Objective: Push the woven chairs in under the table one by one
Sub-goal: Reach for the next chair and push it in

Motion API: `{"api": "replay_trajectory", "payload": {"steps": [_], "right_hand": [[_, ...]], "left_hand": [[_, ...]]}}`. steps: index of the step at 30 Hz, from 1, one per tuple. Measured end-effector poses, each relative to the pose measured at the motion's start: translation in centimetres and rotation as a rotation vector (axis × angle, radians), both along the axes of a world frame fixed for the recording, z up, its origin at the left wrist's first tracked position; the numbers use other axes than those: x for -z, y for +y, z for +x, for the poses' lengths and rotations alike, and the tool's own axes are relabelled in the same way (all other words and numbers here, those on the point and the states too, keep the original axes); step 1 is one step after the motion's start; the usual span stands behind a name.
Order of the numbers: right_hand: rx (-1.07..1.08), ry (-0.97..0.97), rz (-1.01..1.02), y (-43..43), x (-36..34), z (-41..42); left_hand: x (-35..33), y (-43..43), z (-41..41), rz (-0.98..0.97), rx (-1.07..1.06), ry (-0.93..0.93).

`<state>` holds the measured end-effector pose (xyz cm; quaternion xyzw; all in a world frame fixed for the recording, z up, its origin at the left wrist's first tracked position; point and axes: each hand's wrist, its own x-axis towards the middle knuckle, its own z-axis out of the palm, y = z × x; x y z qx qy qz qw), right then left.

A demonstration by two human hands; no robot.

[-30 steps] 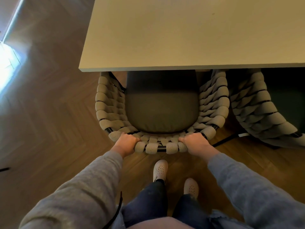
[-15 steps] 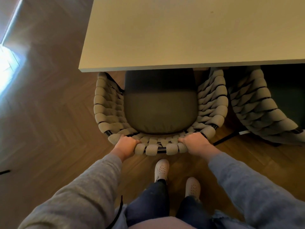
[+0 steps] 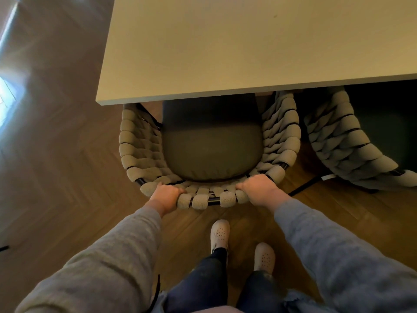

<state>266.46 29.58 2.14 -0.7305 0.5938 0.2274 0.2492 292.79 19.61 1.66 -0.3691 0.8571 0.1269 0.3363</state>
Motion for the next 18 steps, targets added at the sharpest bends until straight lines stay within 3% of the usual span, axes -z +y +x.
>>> {"api": "replay_trajectory", "payload": {"steps": [18], "right_hand": [[-0.019, 0.005, -0.006, -0.07, 0.7, -0.4]], "left_hand": [[0.21, -0.41, -0.49, -0.005, 0.081, -0.092]]}}
